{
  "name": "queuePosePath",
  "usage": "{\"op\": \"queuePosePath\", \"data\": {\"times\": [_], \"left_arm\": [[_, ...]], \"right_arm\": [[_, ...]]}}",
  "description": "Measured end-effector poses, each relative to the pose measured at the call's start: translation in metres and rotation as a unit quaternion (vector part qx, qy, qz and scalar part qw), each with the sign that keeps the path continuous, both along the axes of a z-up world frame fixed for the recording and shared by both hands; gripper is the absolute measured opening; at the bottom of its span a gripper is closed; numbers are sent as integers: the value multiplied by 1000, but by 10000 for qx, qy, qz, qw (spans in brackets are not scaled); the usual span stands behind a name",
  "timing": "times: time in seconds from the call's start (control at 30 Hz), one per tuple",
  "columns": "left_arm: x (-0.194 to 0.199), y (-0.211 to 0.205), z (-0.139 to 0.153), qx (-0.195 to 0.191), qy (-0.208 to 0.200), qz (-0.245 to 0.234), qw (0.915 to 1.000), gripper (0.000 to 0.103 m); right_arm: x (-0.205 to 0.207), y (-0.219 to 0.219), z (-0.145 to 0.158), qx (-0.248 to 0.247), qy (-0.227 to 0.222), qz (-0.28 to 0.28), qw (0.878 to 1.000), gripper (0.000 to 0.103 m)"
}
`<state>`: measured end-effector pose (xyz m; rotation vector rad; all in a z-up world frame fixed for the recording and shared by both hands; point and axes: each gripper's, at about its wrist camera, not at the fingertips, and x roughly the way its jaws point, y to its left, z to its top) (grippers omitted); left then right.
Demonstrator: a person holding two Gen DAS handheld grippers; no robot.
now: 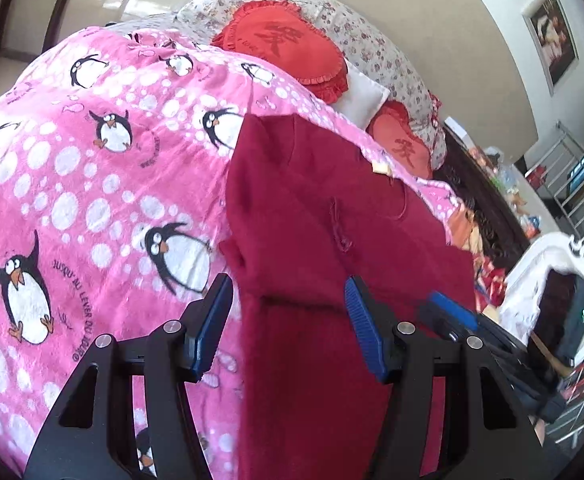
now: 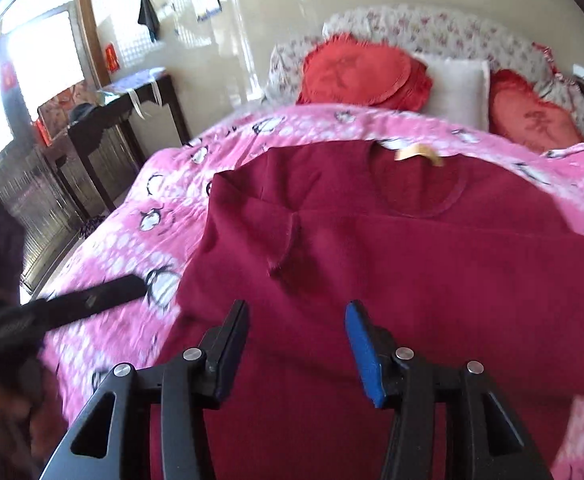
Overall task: Fold small clothes
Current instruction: 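Lower the left gripper to the shirt hem and close on it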
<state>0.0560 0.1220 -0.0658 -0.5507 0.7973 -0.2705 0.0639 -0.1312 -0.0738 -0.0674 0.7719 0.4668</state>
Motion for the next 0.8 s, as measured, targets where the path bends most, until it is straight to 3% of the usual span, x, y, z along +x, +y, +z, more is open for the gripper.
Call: {"op": "queuePosePath", "data": {"times": [0.2,0.33,0.47,0.63,0.8], "left_arm": [[13,-35,1,313,-213,-657,9971,58],[40,-57,13,303,-344,-913,9948,58],[81,-69,2,44,0,-1007,9949,58],[111,-75,-23,-64,458,-968,9942,58],[118,-79,-19,-148,458,-950,9943,58]], "right_arm": [[-36,-43,-50,-354,358,-370,9980,49],[-37,-40,-52,-445,186,-388,9981,52],[-42,-31,-58,-813,55,-323,9962,61],[-40,-39,-59,-528,128,-321,9980,61],[-38,-38,-59,-526,134,-316,9980,62]]}}
